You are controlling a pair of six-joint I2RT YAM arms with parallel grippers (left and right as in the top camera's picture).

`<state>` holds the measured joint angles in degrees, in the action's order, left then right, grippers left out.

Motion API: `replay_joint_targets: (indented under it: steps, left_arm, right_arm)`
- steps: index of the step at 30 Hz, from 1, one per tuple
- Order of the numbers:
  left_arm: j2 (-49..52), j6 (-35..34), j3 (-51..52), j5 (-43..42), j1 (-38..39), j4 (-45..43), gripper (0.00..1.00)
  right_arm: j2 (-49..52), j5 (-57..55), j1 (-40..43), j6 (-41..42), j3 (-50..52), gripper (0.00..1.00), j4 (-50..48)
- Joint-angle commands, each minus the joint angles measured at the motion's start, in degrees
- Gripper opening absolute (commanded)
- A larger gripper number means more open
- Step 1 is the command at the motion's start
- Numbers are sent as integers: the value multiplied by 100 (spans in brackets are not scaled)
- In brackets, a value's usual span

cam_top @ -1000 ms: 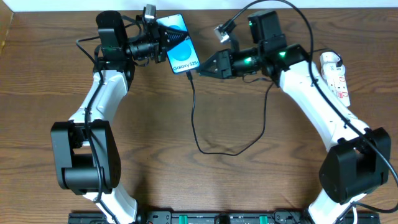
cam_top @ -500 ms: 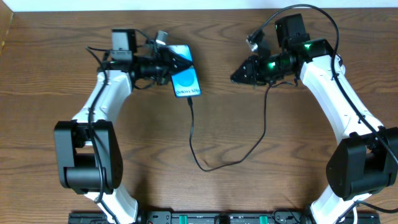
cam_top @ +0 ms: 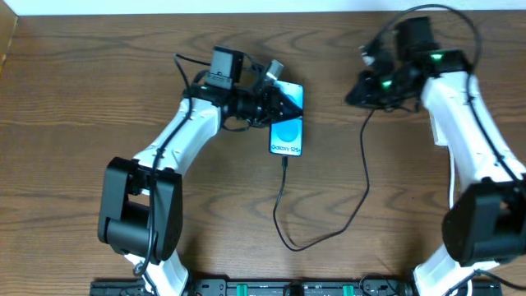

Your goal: Plug charger to phone and switch on socket

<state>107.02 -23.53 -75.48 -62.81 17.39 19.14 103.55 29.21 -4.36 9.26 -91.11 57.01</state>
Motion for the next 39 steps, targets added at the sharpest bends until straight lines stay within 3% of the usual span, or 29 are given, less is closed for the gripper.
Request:
replay_joint_targets:
  steps: [1, 14, 19, 29, 39]
  left_arm:
    - [-221, 140, -90, -46, -31, -33, 7]
    - [-221, 7, -90, 291, -31, -31, 7]
    - [-221, 9, -90, 295, -39, -35, 7]
    - [-221, -155, -92, 293, -321, -37, 7]
    - [-221, -225, -92, 293, -678, -35, 7]
  right_arm:
    - [-372, -197, 496, -164, -74, 1, 63]
    - [-295, 48, 2712, -155, -52, 1, -13]
    - [-278, 138, 3335, 153, 369, 1, -527]
    - [-249, 136, 3803, 767, 1537, 1, -2275]
    - [9, 116, 3779, 787, 1394, 1, -2721]
